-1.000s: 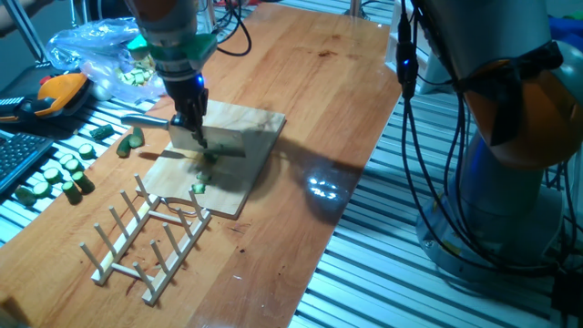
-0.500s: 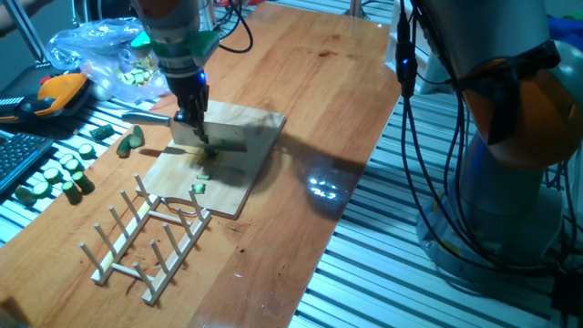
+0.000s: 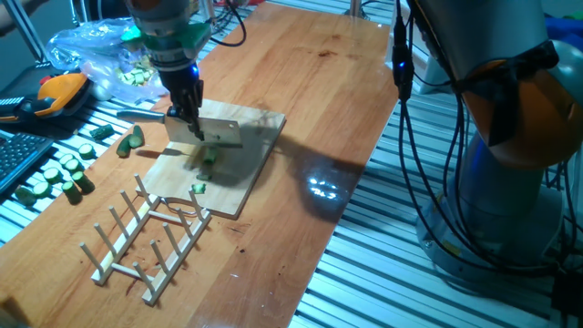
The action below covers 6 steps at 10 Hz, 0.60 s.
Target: Chop the cucumber into shreds
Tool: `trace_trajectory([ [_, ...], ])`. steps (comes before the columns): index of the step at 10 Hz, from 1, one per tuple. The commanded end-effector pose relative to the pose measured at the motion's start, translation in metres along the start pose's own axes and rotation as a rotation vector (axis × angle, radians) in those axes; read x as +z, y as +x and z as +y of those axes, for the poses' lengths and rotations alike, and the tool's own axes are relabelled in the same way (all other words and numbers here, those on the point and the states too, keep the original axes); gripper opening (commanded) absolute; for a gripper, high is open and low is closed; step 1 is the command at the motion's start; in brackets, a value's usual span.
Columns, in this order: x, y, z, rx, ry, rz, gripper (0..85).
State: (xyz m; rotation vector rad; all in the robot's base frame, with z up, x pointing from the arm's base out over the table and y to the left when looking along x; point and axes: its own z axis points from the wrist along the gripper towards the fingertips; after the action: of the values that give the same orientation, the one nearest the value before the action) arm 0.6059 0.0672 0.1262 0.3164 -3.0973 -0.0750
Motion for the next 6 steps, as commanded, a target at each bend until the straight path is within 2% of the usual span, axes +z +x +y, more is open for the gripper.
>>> trace_trajectory([
  [1, 0.0012, -0.0007, 0.0012, 0.001, -0.005, -0.001, 0.0],
  [6, 0.008, -0.0019, 0.0057, 0.003, 0.0, -0.01, 0.0],
])
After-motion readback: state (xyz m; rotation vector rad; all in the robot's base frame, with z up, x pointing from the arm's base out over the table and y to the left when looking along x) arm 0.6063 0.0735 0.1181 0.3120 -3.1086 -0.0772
